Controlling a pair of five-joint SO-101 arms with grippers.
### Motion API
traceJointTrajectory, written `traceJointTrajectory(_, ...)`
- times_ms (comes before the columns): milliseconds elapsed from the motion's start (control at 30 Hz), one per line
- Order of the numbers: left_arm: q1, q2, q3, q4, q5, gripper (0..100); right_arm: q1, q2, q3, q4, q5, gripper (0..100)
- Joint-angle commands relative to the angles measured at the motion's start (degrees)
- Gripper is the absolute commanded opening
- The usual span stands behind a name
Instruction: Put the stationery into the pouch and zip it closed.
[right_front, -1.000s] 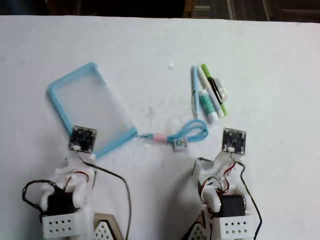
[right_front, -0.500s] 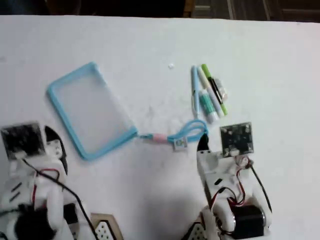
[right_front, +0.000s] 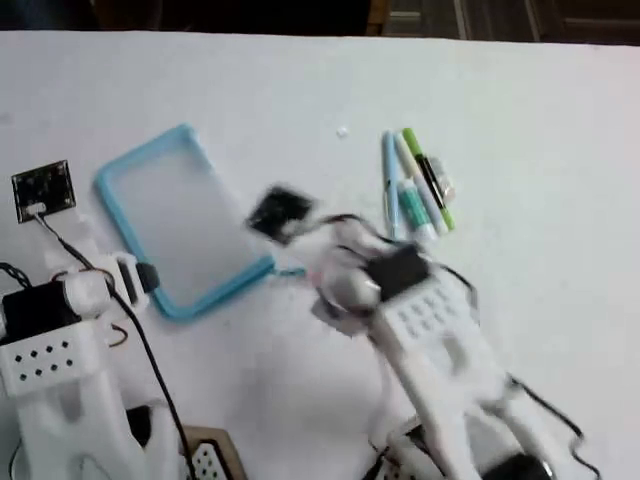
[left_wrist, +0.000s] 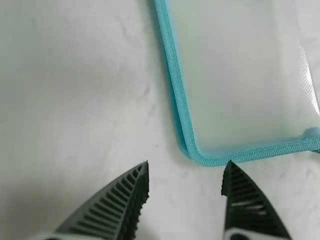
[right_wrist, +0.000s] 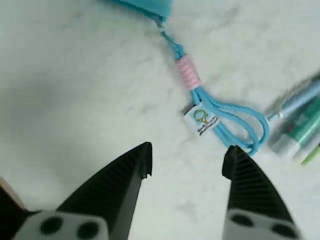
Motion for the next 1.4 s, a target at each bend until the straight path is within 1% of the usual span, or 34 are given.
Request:
traceJointTrajectory(0,-0.3,0.4,-2.5,0.0,0.3,25,-1.1,13.8,-5.5,-4.6,6.3,23.8)
traceJointTrajectory(67,-0.3,0.4,-2.5,0.2,0.3,25,-0.9,20.6,-7.6,-7.3,8.9,25.5)
traceJointTrajectory(233,-0.4,0.4,-2.5,0.3,0.3,25,-0.9,35.6,-17.1,-9.4,11.6,36.6)
traceJointTrajectory(300,-0.4,0.3,-2.5,0.3,0.3,25,-0.9,40.8,-21.6,-9.3,12.0,37.6)
traceJointTrajectory(400,-0.4,0.3,-2.5,0.3,0.3,25,-0.8,48.1,-27.0,-9.3,12.4,36.8)
traceJointTrajectory(500,-0.4,0.3,-2.5,0.3,0.3,25,-0.9,54.3,-31.0,-9.3,12.4,33.6)
traceJointTrajectory(567,-0.4,0.3,-2.5,0.3,0.3,25,-0.9,57.4,-33.3,-9.3,12.3,28.6)
traceJointTrajectory(633,-0.4,0.2,-2.5,0.3,0.3,25,-0.8,59.5,-35.2,-9.3,12.3,21.3)
traceJointTrajectory(733,-0.4,0.2,-2.5,0.4,0.3,25,-0.8,61.1,-36.9,-9.3,12.4,11.7)
traceJointTrajectory(867,-0.4,0.2,-2.5,0.4,0.3,25,-0.5,61.6,-38.6,-9.3,12.4,9.8)
traceJointTrajectory(1000,-0.4,0.2,-2.5,0.4,0.3,25,0.5,60.4,-38.9,-9.2,12.0,1.1)
traceJointTrajectory(1167,-0.4,0.2,-2.5,0.4,0.3,25,-0.1,54.5,-38.9,-4.8,12.0,1.7)
traceJointTrajectory(1367,-0.4,0.2,-2.6,0.4,0.3,25,-3.4,41.0,-38.9,0.0,12.0,1.7)
